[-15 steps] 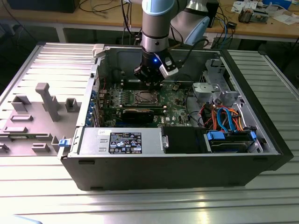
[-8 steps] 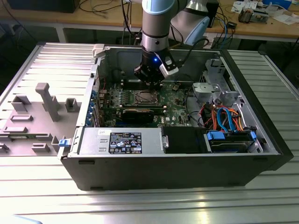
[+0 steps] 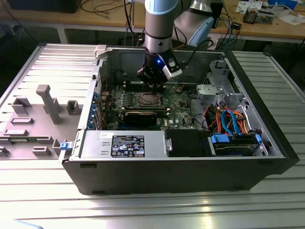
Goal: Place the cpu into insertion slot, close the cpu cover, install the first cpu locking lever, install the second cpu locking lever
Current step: 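Install the first cpu locking lever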
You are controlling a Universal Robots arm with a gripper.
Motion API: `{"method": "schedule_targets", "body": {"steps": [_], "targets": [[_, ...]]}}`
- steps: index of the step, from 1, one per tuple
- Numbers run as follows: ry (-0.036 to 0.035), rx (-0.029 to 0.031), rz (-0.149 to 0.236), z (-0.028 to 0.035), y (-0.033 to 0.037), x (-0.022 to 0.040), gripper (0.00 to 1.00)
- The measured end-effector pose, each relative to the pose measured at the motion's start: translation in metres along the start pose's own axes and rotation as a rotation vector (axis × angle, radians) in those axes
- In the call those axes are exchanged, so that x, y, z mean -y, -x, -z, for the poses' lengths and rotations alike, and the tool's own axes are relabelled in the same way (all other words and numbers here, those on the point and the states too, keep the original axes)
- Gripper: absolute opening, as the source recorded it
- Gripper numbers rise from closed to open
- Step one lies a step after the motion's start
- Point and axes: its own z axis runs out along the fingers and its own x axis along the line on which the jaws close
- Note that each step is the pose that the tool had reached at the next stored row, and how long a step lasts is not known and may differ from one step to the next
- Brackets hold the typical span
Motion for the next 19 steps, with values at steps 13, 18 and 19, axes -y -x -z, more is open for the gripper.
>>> {"method": "schedule_targets", "body": {"steps": [13,18,19], "targets": [[-0.0052,0.0000,-0.006,-0.0034,0.0001,0.0001,0.11],[0.0279,0.0022,-0.006,-0.0034,0.0002,0.0001,0.11],[0.0294,0.0023,-0.006,-0.0033,0.0002,0.0000,0.11]]}}
